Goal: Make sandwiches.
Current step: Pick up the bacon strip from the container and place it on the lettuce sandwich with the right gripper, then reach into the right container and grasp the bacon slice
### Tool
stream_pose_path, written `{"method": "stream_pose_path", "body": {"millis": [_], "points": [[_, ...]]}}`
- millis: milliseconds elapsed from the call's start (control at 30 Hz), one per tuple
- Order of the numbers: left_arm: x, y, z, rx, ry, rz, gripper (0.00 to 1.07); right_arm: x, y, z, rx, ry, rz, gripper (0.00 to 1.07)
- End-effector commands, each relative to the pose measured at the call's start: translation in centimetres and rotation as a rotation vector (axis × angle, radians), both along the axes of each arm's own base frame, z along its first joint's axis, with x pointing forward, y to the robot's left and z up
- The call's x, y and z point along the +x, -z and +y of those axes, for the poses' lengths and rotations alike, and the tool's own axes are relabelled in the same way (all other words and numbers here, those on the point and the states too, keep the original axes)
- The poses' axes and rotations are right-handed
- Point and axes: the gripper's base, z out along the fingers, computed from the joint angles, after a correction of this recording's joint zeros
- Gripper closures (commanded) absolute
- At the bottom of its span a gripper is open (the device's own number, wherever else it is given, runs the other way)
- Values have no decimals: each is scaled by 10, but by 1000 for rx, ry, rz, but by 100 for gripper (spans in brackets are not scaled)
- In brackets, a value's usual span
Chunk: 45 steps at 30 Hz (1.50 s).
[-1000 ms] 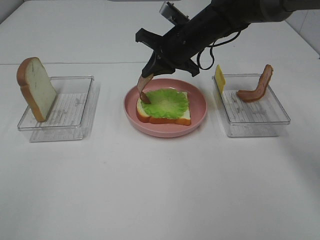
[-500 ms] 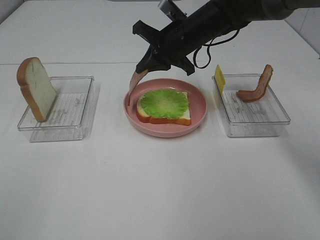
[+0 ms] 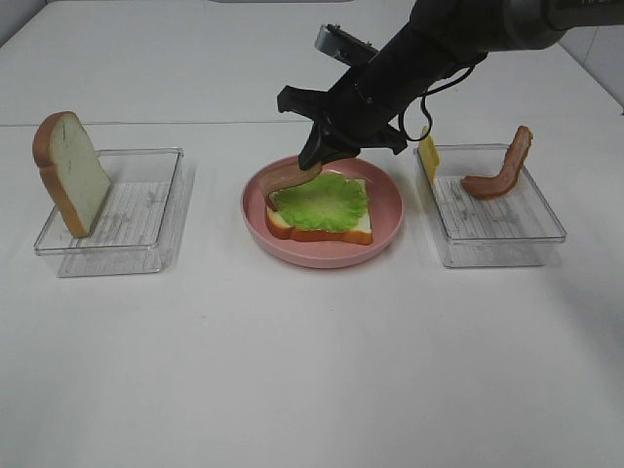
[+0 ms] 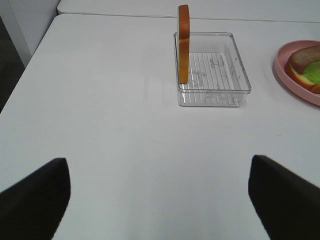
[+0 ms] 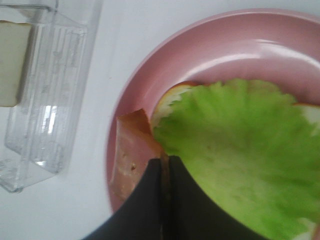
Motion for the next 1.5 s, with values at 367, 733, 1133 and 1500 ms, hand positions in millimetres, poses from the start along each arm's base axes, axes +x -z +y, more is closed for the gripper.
{"method": "stream_pose_path", "body": {"millis": [367,733,1133,1500], "points": [[-2,-1,-1,0,0,-32,18,4,-4,-12,-126,6,-55,107],[-2,-1,-1,0,0,-32,18,5,-4,-14,-147,-3,-65,101],[-2,-1,-1,0,0,-32,18,1,-20,-14,-147,-19,-76,9],[-2,-1,-1,0,0,-32,18,-20,-124,-39,-238,-62,-186,9]]}}
